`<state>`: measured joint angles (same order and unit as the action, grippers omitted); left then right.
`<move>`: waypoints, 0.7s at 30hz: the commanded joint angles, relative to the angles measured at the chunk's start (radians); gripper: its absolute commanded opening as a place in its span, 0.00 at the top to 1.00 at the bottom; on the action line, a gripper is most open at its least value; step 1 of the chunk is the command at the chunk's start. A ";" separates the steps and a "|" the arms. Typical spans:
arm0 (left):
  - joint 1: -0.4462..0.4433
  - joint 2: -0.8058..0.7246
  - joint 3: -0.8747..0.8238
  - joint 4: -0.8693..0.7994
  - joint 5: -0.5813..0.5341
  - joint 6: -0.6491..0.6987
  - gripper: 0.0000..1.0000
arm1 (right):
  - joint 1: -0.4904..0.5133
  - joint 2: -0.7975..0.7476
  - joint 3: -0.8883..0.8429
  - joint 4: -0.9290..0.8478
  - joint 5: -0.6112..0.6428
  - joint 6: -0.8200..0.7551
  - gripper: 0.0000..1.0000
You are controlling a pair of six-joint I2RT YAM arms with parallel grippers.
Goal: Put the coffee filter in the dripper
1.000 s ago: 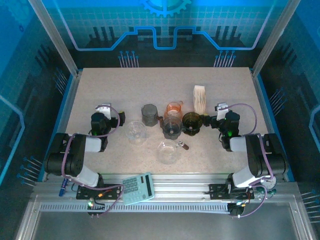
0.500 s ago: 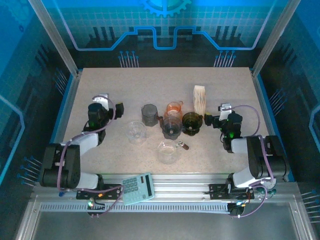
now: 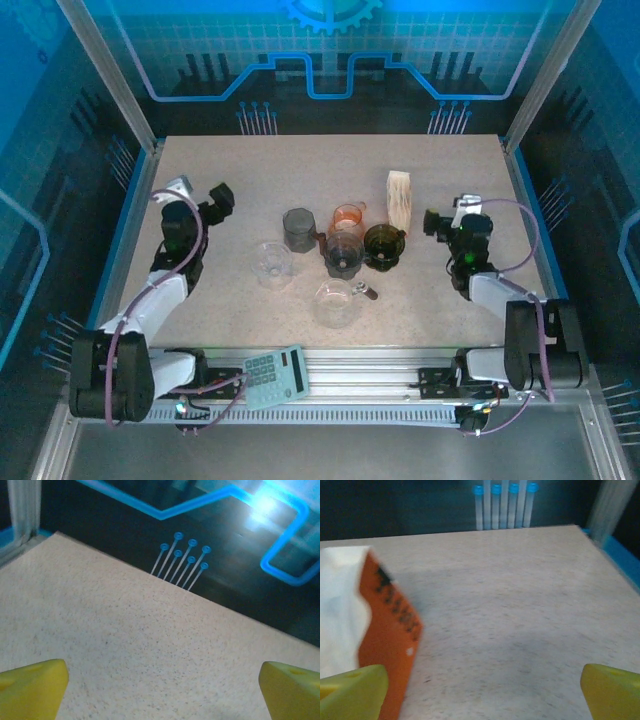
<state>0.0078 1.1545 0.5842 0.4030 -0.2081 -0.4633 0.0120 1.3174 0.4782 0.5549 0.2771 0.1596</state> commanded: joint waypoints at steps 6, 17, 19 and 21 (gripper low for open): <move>0.058 -0.031 0.126 -0.287 0.082 -0.320 0.01 | -0.006 -0.108 0.115 -0.455 0.201 0.514 0.00; 0.062 -0.020 0.084 -0.051 0.425 -0.479 0.01 | -0.019 -0.128 0.178 -0.511 -0.171 0.459 0.00; 0.059 -0.020 0.093 -0.071 0.468 -0.495 0.01 | -0.003 -0.131 0.193 -0.562 -0.207 0.446 0.00; 0.044 -0.032 0.108 -0.159 0.491 -0.483 0.01 | 0.030 -0.146 0.191 -0.597 -0.224 0.430 0.00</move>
<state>0.0616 1.1313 0.6827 0.2852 0.1741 -0.9081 0.0044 1.1870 0.6491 0.0765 0.1390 0.6174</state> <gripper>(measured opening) 0.989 0.997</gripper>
